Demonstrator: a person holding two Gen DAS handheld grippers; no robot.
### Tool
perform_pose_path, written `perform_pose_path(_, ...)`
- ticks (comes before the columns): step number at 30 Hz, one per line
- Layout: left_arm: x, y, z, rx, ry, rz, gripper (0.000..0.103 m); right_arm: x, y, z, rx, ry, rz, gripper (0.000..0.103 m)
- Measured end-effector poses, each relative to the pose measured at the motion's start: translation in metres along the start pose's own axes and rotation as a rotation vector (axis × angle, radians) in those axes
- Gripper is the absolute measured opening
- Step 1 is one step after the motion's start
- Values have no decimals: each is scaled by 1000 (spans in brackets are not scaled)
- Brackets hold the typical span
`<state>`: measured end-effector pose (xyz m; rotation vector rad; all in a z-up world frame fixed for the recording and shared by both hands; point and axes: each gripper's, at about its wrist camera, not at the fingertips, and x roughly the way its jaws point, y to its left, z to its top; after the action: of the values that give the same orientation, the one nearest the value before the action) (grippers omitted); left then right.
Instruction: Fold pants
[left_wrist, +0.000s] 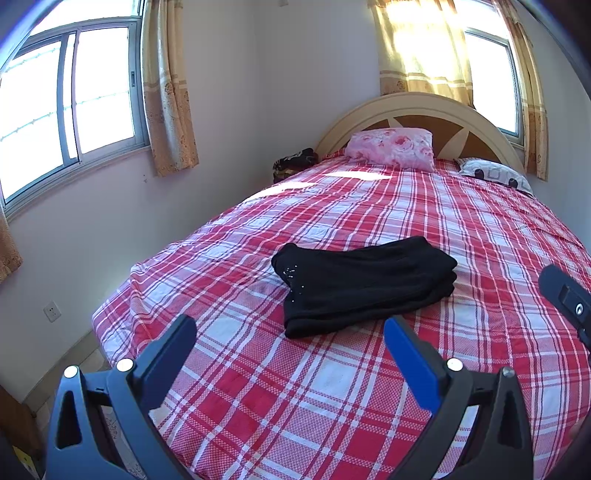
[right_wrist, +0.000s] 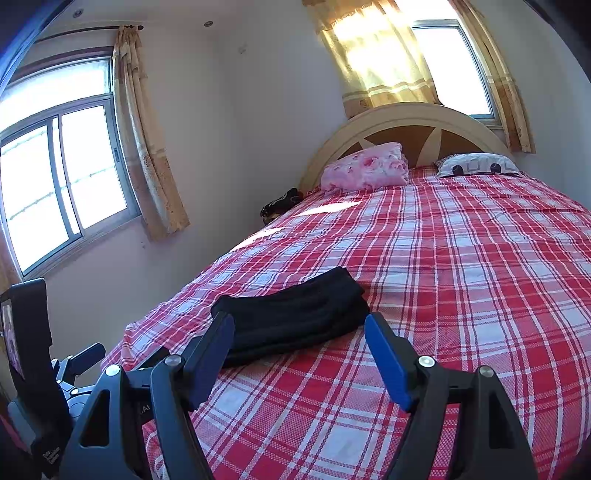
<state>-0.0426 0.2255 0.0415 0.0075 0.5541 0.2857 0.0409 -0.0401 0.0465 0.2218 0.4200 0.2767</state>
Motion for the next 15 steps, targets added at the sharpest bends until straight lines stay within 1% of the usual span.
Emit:
perform_pose_path(8, 2, -4, 0, 14, 7, 0, 103, 0, -4, -2, 14, 6, -7, 75)
perform_pose_path(15, 4, -14, 2, 62, -5, 20, 103, -2, -11, -3, 34, 5, -28, 75)
